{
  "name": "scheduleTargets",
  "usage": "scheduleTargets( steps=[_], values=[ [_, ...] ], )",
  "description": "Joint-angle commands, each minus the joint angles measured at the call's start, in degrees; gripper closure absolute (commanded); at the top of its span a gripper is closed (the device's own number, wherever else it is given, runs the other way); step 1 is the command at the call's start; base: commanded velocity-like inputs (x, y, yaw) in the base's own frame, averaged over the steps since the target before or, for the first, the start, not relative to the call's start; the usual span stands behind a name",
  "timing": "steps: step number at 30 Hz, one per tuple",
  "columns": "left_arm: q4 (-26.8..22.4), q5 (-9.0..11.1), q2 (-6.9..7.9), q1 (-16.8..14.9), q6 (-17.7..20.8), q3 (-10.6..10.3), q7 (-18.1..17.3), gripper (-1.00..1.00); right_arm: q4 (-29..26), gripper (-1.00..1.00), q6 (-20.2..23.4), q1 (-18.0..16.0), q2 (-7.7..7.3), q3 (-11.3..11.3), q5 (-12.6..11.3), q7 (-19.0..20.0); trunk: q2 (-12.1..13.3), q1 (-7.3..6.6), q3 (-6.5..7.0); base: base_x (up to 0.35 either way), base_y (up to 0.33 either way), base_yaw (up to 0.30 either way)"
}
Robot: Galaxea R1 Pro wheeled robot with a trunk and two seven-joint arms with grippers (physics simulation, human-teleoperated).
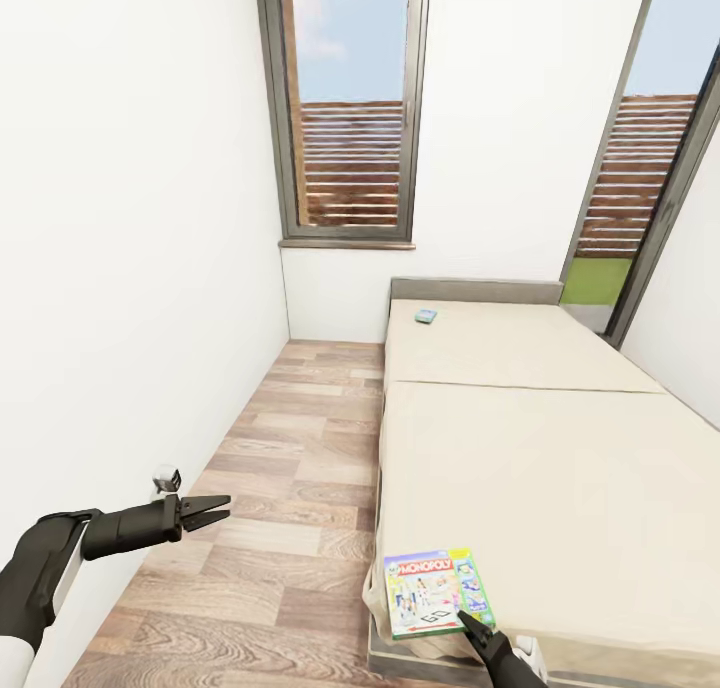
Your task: Put all the toys in the child's room - the three board games (two on the bed and one on the table), the two jigsaw puzzles on the table, and the tennis ball on the table - inside the toy box on the table in the child's room.
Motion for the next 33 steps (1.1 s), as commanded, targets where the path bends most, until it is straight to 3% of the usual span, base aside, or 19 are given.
scheduleTargets(
  steps=[1,33],
  values=[
    [0.0,-0.2,0.01,0.0,0.6,0.0,-0.3,-1.00,0.0,1.00,0.5,0.0,0.01,0.0,-0.4,0.1,0.4,-0.23,0.13,0.000,0.000,0.000],
    [0.0,-0.2,0.01,0.0,0.5,0.0,-0.3,-1.00,0.4,1.00,0.4,0.0,0.05,0.0,-0.4,0.1,13.2,-7.26,5.87,0.000,0.000,0.000]
  ],
)
